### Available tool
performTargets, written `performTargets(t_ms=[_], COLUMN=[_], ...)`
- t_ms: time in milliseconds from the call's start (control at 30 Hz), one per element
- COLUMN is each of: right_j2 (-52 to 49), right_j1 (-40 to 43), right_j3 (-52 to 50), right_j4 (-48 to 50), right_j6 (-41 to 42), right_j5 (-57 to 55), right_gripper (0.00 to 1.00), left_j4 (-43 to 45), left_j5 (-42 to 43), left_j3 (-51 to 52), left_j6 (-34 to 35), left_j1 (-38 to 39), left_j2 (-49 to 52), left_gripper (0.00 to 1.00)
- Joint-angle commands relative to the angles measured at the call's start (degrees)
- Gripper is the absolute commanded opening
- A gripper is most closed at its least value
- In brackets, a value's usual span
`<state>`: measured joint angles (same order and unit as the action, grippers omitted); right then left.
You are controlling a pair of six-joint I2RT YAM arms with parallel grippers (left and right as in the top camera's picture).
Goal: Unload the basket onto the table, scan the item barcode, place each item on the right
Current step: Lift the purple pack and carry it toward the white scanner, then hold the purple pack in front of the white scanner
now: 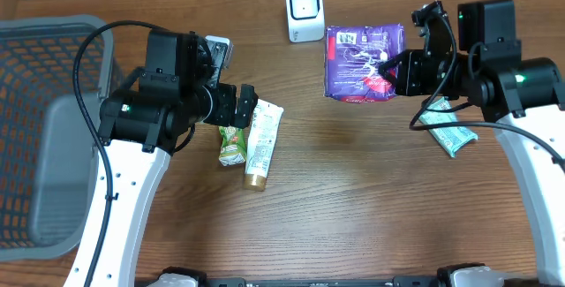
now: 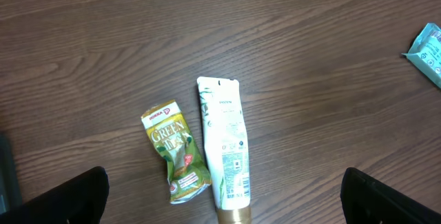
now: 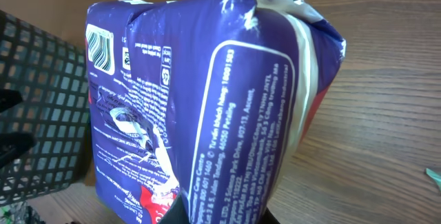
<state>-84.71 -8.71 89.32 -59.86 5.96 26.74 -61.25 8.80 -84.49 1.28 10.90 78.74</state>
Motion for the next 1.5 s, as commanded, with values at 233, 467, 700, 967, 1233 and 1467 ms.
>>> performTargets(t_ms=[233,467,700,967,1233,1467], right_j2=[-2.9,-12.5,-23.2,-32.0,-35.6,-38.8], right_j1=[-4.1,-15.8,-19.3,-19.4,-19.4,-19.0], right_j3=[0.9,0.9,0.9,0.9,0.9,0.9], right_j4=[9.6,27.0,53.2,74.8,74.8,81.4], right_j6=[7.2,-4.1,-43.1,-68.5,-91.3,-97.5], right_j5=[-28.6,-69.8,-79.6,-71.0,-60.8,-59.2], right_gripper=[0.04,0.04,0.04,0.04,0.04,0.04], left_j4=[0.0,0.0,0.0,0.0,0.0,0.0], left_j5=[0.0,0.0,0.0,0.0,0.0,0.0], left_j3=[-1.1,-1.1,-1.1,-1.1,-1.1,-1.1], left_j6=[-0.9,-0.9,-0.9,-0.9,-0.9,-0.9], left_j1=[0.0,0.0,0.0,0.0,0.0,0.0], left_j2=[-1.2,-1.2,-1.2,-1.2,-1.2,-1.2], left_gripper=[0.99,1.0,1.0,1.0,1.0,1.0])
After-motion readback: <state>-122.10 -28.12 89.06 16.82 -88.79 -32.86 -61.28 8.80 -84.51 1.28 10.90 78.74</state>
